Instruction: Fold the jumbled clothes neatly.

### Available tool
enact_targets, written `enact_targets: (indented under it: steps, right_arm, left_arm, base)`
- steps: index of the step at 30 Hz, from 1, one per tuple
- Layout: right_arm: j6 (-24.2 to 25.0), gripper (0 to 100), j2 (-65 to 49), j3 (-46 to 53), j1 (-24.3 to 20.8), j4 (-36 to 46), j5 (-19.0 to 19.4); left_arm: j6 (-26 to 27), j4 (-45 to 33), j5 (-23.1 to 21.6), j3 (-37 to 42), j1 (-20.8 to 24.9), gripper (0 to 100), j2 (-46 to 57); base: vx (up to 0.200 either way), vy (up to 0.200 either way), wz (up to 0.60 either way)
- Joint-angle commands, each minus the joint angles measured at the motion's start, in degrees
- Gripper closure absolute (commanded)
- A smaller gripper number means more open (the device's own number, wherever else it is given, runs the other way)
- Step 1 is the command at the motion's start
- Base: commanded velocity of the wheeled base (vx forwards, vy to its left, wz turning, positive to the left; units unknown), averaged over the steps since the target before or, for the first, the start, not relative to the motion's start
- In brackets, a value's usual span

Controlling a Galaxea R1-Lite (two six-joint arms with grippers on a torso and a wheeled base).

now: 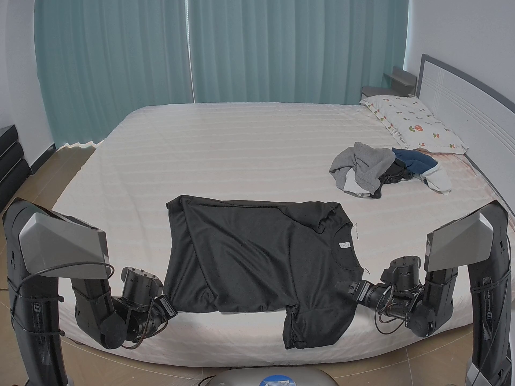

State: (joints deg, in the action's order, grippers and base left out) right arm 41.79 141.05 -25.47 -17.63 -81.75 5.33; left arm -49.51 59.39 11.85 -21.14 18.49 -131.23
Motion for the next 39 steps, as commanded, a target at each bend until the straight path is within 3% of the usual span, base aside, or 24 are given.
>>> enact_targets:
  steps: [1,11,12,20,28,35,39]
  right_arm:
    - [-0.9,0,0.0,-3.7,1.8,2.5,1.1]
    - [-1.4,0,1.0,-3.6,2.1,2.2,1.5]
    - [-1.4,100,1.0,-3.8,1.9,2.5,1.5]
    - [-1.4,100,0.7,-3.6,2.4,3.4,1.5]
    - [-1.7,100,-2.9,-1.1,7.2,3.3,2.0]
    - [-2.1,100,-7.3,0.0,10.8,3.5,6.2]
    - [-3.2,100,-7.2,-0.5,12.6,3.6,6.5]
  left_arm:
    - [0.1,0.0,0.0,1.3,0.1,100,0.5]
    - [0.0,0.0,0.0,2.3,-0.1,100,2.0]
    - [0.0,0.0,0.0,2.7,0.0,100,2.3]
    - [0.3,-0.4,-0.1,3.6,-0.1,100,1.6]
    - [3.5,0.0,-0.1,5.9,-1.3,100,1.9]
    - [3.6,0.1,-0.1,6.5,-1.4,100,2.6]
    - [3.3,0.2,-0.3,6.4,-1.4,100,3.0]
  base:
    - [0.0,0.0,0.0]
    - [0.0,0.0,0.0]
    - [0.0,0.0,0.0]
    - [0.0,0.0,0.0]
    - [0.0,0.0,0.0]
    - [0.0,0.0,0.0]
    - [0.0,0.0,0.0]
